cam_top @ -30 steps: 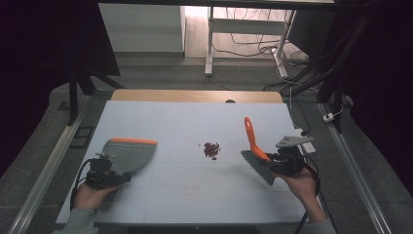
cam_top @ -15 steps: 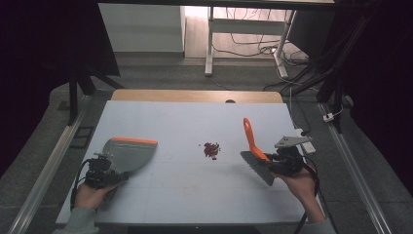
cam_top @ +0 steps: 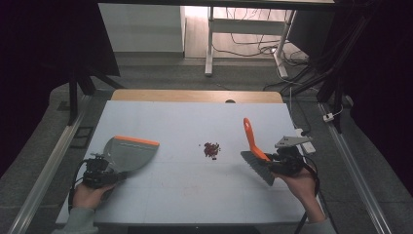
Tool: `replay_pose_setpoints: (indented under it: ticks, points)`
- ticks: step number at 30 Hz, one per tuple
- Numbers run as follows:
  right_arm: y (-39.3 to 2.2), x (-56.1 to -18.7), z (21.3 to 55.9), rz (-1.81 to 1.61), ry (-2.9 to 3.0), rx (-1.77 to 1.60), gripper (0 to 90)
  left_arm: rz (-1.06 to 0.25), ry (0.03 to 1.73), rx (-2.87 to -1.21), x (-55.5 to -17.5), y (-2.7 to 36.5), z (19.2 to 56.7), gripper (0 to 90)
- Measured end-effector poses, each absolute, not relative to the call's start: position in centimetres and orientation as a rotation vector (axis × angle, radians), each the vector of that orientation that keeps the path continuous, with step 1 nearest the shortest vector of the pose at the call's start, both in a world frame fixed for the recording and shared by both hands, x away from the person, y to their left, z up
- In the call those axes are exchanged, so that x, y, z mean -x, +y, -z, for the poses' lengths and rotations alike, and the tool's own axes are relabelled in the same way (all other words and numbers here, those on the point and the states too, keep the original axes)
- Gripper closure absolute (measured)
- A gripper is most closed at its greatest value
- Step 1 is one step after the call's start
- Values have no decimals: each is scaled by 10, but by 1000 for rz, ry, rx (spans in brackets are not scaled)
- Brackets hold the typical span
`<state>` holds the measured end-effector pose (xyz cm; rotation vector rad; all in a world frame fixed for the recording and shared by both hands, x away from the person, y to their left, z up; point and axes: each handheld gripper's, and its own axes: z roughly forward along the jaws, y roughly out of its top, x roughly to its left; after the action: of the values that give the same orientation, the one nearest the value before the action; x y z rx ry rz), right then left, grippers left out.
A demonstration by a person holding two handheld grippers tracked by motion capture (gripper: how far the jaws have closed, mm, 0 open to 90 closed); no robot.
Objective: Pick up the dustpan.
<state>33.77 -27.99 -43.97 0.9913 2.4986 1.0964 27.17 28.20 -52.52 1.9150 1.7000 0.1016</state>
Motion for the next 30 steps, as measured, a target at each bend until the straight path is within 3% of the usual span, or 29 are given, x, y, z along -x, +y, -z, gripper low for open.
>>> replay_pose_setpoints:
  ticks: [24,30]
  points:
    - [-275,-336,438,-1085,2476,-1007,704,-176,1545,-1917,-268,288,515,617]
    - [-266,-342,436,-1090,2465,-1026,704,-245,1504,-1907,-268,288,510,617]
